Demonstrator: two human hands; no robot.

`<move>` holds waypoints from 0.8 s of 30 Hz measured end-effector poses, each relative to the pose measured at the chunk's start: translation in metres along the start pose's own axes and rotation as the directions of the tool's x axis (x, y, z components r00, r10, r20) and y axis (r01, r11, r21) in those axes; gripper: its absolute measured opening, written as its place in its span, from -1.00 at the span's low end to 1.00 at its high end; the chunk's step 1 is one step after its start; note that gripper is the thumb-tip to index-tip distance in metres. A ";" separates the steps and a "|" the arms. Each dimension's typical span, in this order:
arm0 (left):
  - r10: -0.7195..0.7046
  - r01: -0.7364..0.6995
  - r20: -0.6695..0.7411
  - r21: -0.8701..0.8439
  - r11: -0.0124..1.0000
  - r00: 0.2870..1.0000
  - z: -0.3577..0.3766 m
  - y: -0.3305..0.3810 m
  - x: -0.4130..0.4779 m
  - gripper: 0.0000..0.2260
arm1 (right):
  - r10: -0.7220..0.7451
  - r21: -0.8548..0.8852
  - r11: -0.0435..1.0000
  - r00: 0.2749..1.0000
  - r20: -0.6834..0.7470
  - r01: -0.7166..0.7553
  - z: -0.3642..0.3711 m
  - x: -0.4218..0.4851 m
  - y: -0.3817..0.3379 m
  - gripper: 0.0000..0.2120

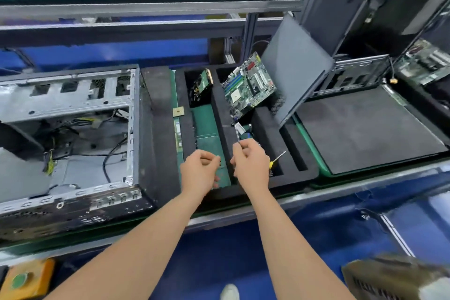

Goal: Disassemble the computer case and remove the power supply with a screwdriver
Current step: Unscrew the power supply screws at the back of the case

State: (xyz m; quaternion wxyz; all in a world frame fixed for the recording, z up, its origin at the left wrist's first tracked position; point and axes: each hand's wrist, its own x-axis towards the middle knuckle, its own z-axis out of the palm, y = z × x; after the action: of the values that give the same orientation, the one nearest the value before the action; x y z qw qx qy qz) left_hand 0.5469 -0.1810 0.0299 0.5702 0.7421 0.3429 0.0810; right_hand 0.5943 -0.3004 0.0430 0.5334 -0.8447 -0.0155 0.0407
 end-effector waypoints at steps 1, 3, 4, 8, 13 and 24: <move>0.074 -0.070 -0.025 0.133 0.989 0.997 -0.001 -0.003 0.004 -0.95 | 0.002 -0.002 1.000 1.000 0.014 -0.002 0.000 0.005 0.002 -0.83; 0.188 -0.165 -0.028 0.362 0.917 0.982 -0.001 -0.009 0.010 -0.92 | 0.009 0.001 1.000 0.999 0.042 -0.009 0.001 0.012 0.005 -0.83; 0.206 -0.176 -0.022 0.433 0.884 0.978 -0.001 -0.012 0.012 -0.91 | 0.018 0.009 1.000 0.998 0.055 -0.018 0.002 0.015 0.006 -0.84; 0.199 -0.166 0.018 0.628 0.760 0.980 0.002 -0.020 0.016 -0.82 | 0.066 0.021 0.997 0.994 0.090 -0.069 0.005 0.024 0.013 -0.86; 0.180 -0.161 0.043 0.683 0.713 0.983 0.006 -0.026 0.017 -0.78 | 0.083 0.063 0.994 0.990 0.112 -0.090 0.010 0.031 0.020 -0.85; 0.189 -0.211 0.095 0.437 0.874 0.977 -0.016 -0.010 0.021 -0.76 | 0.431 0.405 0.780 0.879 0.204 -0.477 0.024 0.035 0.021 -0.92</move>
State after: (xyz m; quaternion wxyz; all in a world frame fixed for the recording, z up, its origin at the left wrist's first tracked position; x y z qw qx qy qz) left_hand 0.5508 -0.1549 0.0208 0.3825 0.8858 0.2596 0.0408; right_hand 0.6266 -0.2859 0.0119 0.6842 -0.6762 0.1715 0.2126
